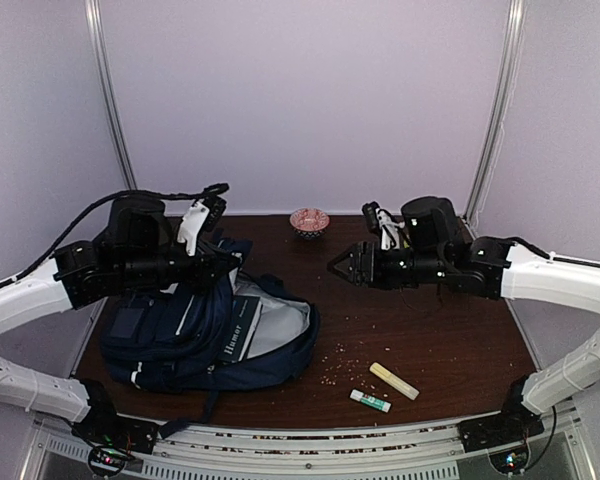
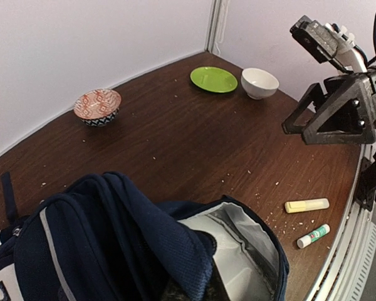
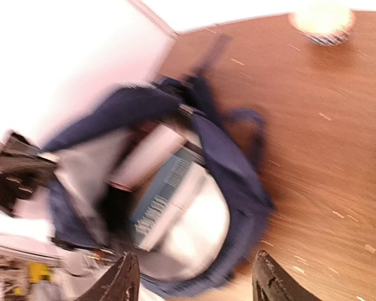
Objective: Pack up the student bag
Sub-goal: Place the book in the student bag, then pick up the stationery from the center of the board.
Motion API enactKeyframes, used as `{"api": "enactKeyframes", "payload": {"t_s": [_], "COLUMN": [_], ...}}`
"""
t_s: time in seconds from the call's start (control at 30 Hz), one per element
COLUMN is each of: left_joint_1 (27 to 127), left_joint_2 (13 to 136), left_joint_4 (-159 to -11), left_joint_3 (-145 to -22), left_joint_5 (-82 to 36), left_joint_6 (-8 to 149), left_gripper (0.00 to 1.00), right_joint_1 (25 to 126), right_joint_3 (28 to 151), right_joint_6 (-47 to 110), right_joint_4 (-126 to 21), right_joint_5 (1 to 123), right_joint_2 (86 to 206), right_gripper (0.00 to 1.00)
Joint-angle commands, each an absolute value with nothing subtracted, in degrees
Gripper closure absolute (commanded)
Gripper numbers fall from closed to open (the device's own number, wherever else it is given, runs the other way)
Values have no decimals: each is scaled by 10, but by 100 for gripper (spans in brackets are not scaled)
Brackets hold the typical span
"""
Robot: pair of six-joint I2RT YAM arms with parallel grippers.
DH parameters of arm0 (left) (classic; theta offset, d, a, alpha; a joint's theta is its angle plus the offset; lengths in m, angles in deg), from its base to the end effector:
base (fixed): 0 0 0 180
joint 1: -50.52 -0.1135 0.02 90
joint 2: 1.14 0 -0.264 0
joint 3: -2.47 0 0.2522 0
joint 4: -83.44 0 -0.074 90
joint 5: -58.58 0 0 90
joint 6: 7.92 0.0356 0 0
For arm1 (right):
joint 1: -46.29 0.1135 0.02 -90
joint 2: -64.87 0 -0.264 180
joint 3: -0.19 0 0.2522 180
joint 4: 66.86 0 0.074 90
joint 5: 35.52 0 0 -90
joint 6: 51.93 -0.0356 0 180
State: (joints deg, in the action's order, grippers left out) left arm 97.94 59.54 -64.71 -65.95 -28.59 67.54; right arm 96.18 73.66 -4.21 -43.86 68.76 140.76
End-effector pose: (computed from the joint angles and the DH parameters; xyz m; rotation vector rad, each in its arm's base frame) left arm 0.1615 -0.1784 0.3329 0.6174 1.9753 -0.7341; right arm 0.1902 0.2394 0.3123 -0.3249 2.2189 1.2119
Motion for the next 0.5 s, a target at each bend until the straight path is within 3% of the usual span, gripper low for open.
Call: {"api": "enactKeyframes", "payload": {"t_s": [0.0, 0.2, 0.47], "left_joint_1": [993, 1007, 1014], "left_joint_2": [649, 637, 577], "left_joint_4": [-698, -751, -751], "left_joint_3": [-692, -617, -561], "left_joint_5": [-271, -270, -283], "left_joint_6": [720, 665, 628], "left_gripper": [100, 100, 100], "right_joint_1": [988, 1035, 1049], "right_joint_3": [694, 721, 882], "right_joint_6": [38, 66, 110], "right_joint_4": [-320, -309, -294], "right_joint_5": [571, 521, 526], "right_joint_2": [1404, 1458, 1618], "right_gripper": [38, 36, 35]}}
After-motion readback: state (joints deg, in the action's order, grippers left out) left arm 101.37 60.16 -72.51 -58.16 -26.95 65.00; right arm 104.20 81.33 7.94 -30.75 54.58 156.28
